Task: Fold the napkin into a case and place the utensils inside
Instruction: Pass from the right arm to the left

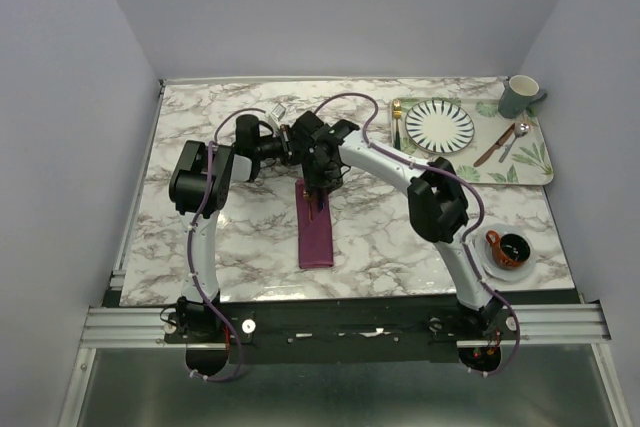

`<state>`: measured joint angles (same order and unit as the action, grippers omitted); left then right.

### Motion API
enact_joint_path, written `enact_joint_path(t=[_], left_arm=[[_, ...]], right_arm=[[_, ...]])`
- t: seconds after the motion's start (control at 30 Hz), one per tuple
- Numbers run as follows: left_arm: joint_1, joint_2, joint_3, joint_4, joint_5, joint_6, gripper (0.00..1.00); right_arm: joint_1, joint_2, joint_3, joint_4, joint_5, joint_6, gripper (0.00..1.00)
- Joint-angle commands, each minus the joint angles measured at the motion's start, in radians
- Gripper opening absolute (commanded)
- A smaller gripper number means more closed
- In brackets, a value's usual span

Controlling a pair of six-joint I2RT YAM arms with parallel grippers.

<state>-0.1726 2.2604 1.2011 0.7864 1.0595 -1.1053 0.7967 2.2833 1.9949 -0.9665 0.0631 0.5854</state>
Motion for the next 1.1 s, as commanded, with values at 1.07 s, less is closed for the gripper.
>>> enact_joint_path(t=[1.07], left_arm=[[-0.013,0.004,-0.051,0.063,0.060,-0.065,0.13]], right_arm=[[-0.324,-0.007,-0.183,0.242,-0.901,-0.331,0.41]])
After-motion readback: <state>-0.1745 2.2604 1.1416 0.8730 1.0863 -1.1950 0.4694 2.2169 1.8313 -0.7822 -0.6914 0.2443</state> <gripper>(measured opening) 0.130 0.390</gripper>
